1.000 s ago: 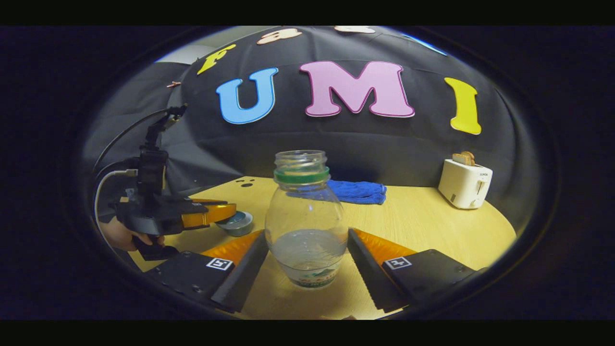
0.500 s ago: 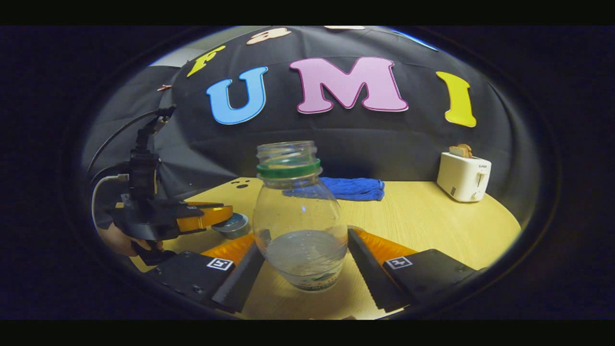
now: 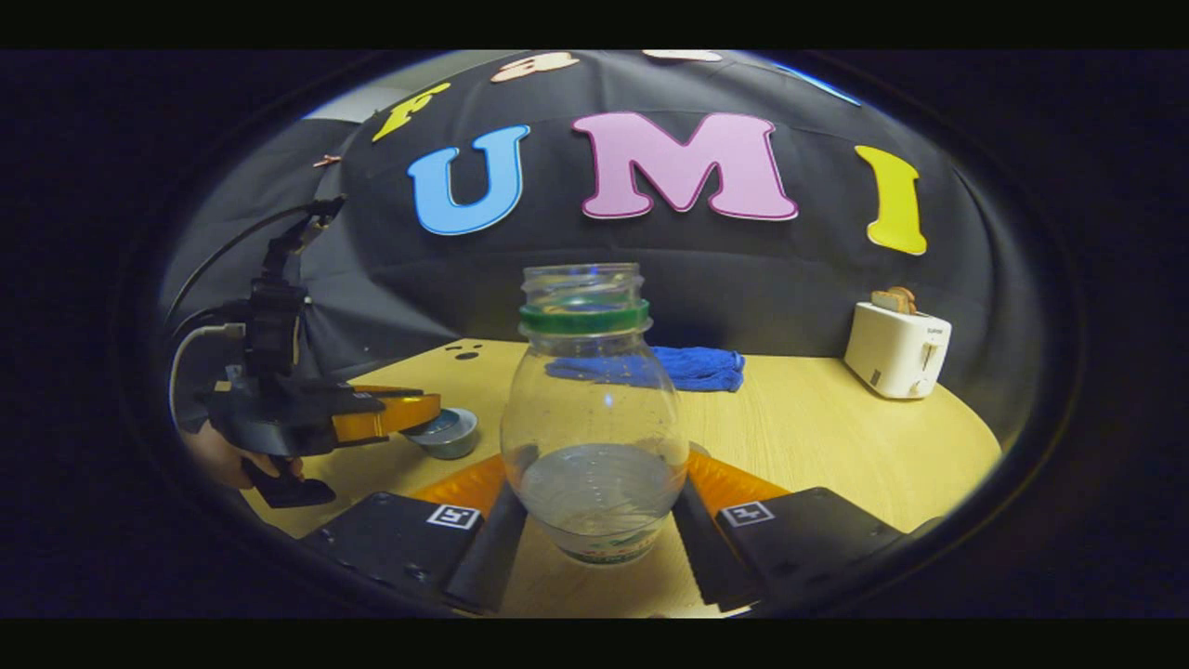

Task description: Open the teacup lid with one hand, grasp the water bottle and pour water into the teacup with the other hand; after pouring, place the water bottle on the coaster and then close the teacup lid.

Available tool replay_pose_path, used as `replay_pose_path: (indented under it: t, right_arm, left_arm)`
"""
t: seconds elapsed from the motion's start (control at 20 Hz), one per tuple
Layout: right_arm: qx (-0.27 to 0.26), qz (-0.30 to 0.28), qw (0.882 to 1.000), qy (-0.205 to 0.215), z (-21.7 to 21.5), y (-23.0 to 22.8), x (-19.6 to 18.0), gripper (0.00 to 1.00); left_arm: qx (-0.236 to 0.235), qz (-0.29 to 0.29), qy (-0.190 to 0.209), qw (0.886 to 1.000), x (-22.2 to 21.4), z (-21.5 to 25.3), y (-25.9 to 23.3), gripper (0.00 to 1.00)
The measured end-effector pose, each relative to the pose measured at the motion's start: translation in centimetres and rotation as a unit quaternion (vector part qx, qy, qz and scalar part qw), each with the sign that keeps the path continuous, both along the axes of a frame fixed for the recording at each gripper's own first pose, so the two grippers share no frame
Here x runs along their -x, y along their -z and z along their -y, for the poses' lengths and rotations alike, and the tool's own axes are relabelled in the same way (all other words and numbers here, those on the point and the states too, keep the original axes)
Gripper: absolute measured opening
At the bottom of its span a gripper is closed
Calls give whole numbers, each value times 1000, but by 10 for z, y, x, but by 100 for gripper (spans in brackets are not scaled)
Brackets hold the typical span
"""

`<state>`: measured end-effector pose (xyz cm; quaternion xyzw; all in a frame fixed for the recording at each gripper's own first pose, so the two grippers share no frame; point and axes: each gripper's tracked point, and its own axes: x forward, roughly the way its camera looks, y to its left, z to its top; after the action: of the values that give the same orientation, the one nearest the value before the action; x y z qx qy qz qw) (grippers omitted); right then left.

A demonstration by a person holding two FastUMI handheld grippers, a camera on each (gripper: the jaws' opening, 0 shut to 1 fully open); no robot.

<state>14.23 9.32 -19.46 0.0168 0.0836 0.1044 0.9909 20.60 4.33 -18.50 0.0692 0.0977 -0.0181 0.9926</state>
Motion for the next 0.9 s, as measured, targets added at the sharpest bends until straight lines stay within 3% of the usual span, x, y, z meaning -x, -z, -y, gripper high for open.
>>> replay_pose_path:
  t: [0.1,0.15,0.7,0.9]
  right_arm:
    - [0,-8,1000,-7,-1,0,0,72]
    - [1,-11,1000,-12,-2,0,1,76]
    - [44,36,997,-46,13,-57,-1,75]
    - [110,40,992,-38,23,-60,-16,75]
  left_arm:
    - [0,4,-4,1000,2,-1,-3,24]
    - [0,6,-4,1000,4,-1,-5,24]
    - [10,20,-38,999,40,-7,-42,24]
    - [14,22,-38,999,51,-17,-48,24]
